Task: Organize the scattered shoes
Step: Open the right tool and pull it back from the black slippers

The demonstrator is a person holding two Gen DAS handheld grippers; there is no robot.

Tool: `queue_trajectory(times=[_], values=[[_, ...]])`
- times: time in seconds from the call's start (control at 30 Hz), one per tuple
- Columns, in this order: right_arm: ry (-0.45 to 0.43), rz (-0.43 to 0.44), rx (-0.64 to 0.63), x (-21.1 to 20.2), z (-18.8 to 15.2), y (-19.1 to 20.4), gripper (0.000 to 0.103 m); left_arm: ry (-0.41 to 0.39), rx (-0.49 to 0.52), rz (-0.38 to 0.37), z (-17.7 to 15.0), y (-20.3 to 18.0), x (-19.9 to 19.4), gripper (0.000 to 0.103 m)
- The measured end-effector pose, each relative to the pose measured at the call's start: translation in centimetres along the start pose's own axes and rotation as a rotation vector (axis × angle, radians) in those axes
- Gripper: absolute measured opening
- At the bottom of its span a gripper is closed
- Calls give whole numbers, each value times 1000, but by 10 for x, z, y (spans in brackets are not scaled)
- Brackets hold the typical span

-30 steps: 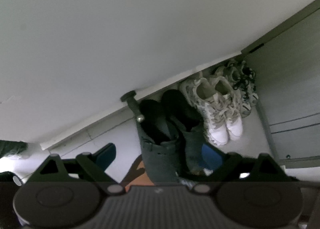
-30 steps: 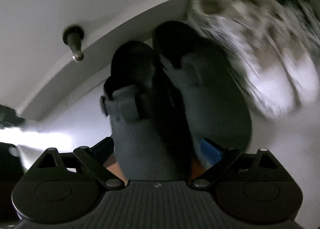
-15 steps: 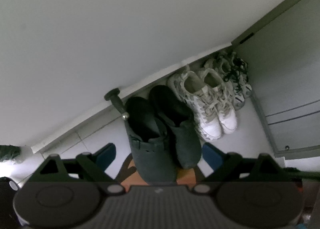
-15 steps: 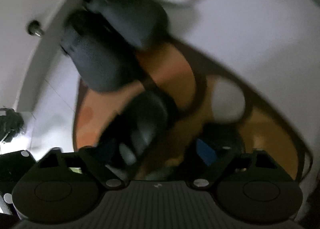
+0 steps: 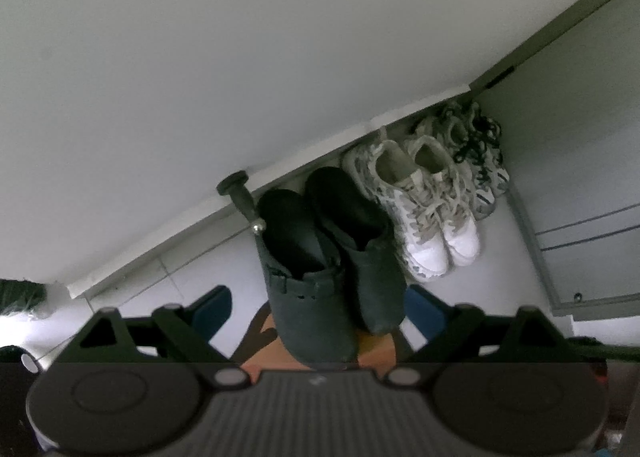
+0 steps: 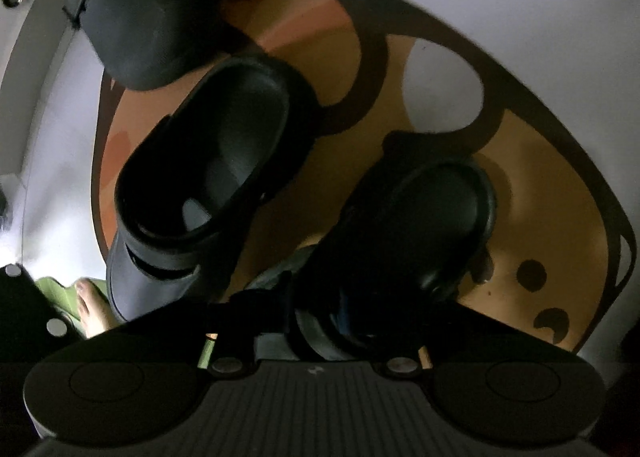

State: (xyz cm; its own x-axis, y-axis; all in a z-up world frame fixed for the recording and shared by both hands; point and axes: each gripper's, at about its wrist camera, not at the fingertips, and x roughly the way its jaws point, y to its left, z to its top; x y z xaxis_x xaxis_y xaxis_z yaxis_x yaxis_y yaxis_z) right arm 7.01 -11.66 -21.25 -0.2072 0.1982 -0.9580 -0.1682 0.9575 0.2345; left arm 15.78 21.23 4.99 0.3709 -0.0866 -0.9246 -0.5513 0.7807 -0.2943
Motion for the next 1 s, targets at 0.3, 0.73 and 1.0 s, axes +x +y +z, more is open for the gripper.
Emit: queue_trajectory(times=[0.3, 0.73, 1.0], values=[[-12, 58, -32, -1, 10, 20, 19, 23, 8, 5, 8, -2, 7, 95], [-45, 162, 124, -15, 23, -10, 63, 30, 18, -15, 21, -10, 2, 95], [-58, 121, 167, -13, 41, -4, 86, 28, 18, -18, 19, -5, 7, 95]])
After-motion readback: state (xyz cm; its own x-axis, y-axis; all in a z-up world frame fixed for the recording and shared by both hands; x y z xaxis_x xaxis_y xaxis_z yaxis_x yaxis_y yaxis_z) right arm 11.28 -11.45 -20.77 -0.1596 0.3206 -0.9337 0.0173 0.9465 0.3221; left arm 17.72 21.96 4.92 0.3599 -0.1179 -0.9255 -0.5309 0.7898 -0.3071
